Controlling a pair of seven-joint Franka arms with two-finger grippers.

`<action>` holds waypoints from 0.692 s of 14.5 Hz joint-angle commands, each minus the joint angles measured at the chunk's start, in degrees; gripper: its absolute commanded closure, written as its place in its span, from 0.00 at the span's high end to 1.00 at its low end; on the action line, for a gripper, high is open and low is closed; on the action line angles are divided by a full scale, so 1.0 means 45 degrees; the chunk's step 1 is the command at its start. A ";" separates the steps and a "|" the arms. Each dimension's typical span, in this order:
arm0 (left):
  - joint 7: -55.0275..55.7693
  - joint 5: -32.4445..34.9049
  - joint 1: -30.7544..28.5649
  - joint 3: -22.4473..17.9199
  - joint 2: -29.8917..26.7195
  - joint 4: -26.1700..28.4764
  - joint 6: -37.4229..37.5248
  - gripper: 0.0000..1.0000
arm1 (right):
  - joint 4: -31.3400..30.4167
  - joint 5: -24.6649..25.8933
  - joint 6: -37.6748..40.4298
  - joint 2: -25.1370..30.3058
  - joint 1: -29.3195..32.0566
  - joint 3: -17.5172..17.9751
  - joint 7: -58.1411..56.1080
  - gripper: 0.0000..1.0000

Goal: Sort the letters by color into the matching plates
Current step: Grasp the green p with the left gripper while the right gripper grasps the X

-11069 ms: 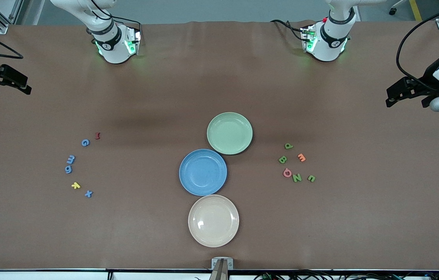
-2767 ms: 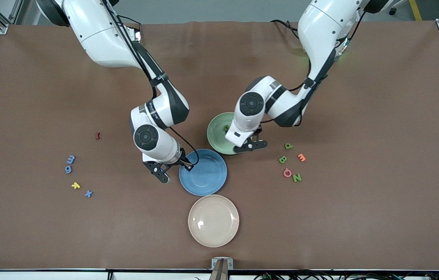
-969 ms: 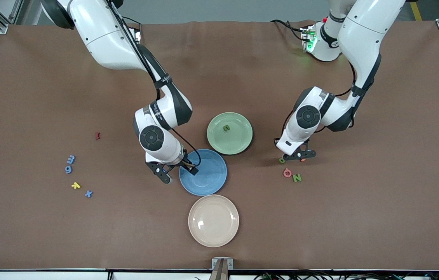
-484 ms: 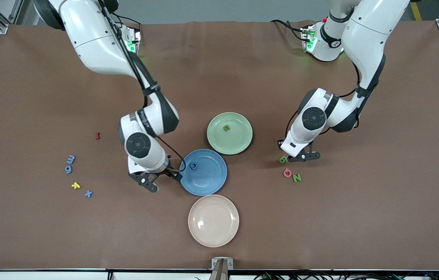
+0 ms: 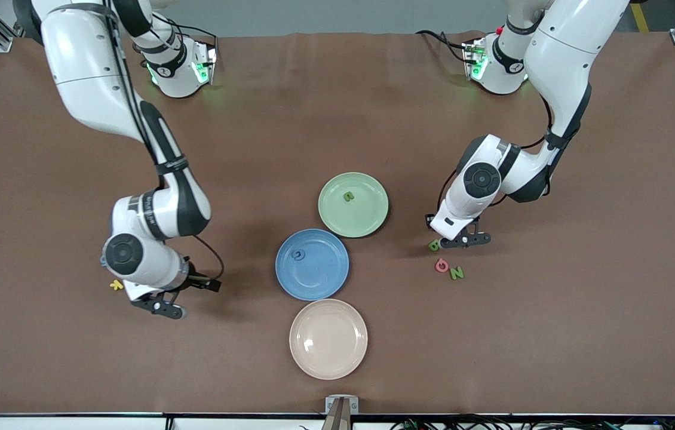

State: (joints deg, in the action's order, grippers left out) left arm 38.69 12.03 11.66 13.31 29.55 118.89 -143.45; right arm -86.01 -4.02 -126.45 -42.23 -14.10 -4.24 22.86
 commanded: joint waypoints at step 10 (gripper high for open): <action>0.0055 0.0197 -0.0071 0.0069 -0.0239 0.0299 -0.0447 0.17 | 0.0128 0.1558 -0.1704 -0.0869 0.2918 0.0258 -0.3986 1.00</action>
State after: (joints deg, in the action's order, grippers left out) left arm 38.69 12.03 11.67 13.34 29.55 119.23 -144.58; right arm -86.49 2.36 -134.02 -45.29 -1.73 -4.30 5.53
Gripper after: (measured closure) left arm 0.630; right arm 0.000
